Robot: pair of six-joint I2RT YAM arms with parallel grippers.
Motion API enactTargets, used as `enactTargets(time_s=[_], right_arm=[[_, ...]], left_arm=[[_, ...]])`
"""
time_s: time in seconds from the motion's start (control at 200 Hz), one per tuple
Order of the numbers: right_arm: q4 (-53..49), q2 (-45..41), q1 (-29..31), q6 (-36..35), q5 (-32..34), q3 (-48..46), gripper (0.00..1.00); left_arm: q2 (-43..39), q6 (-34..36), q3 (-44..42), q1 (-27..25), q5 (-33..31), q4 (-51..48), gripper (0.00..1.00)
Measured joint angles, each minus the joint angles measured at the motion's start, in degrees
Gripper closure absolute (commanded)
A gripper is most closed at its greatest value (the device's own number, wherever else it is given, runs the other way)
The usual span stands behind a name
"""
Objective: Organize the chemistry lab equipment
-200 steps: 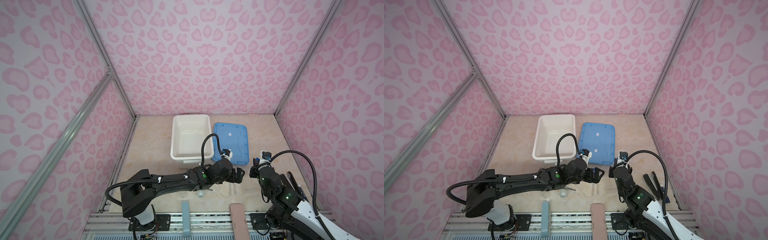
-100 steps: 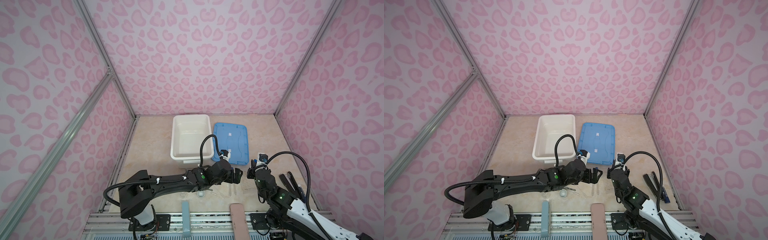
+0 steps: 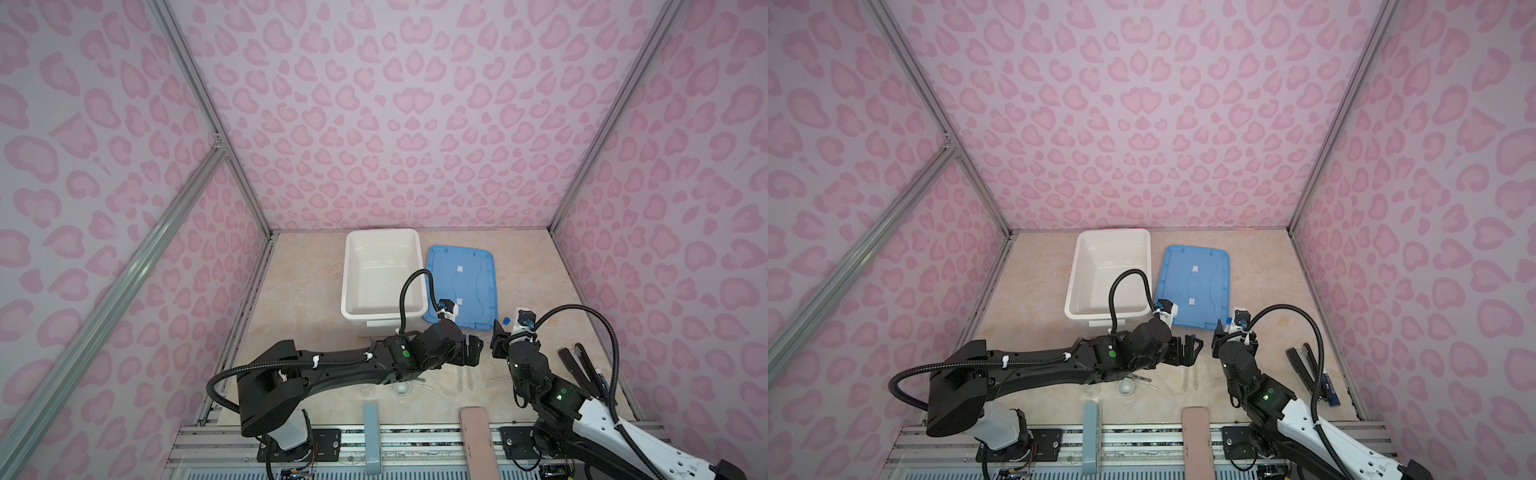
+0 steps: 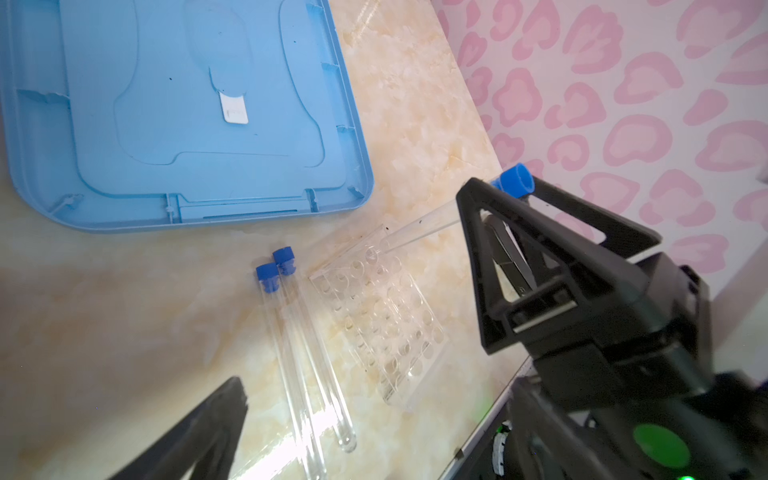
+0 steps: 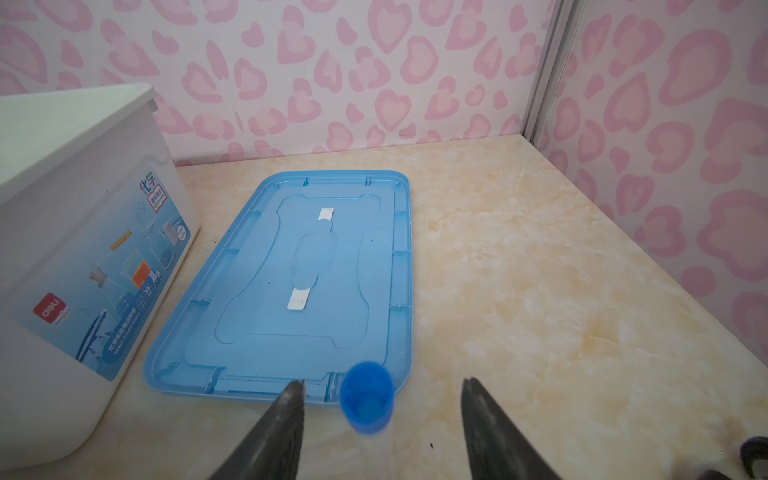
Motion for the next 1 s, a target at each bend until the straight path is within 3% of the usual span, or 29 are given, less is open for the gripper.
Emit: enactTargets(time_s=[0.08,0.235,0.335,0.63,0.81,1.0], right_arm=[[-1.8,-1.7,-0.1,0.4,0.0,0.8,0.02],[-5.3,-4.0,-3.4,1.6,-1.9,4.9,0.02],[-8.1,-3.5,-9.2,1.7,-8.0,8.9,0.02],[-17.1,1.2,-24.5,1.9,-28.6,19.9,0.02],[-23.6,4.4,-26.6,1.4,-36.2,26.3,0.02],[-27.4,4.9,-27.1,1.4,-38.5,28.2,0.02]], left_arm=[[0.0,0.1,0.1,-0.1,-0.9,-1.1,0.03],[-0.4,0.2,0.2,-0.3,-2.8,-4.0,0.03],[-0.5,0.3,0.8,-0.3,-3.5,-6.1,0.04],[7.2,2.2,10.3,-1.0,-4.2,-17.5,0.27],[13.8,3.3,16.2,-1.1,-2.8,-24.9,0.38],[21.1,5.2,23.0,-1.3,-2.6,-31.0,0.46]])
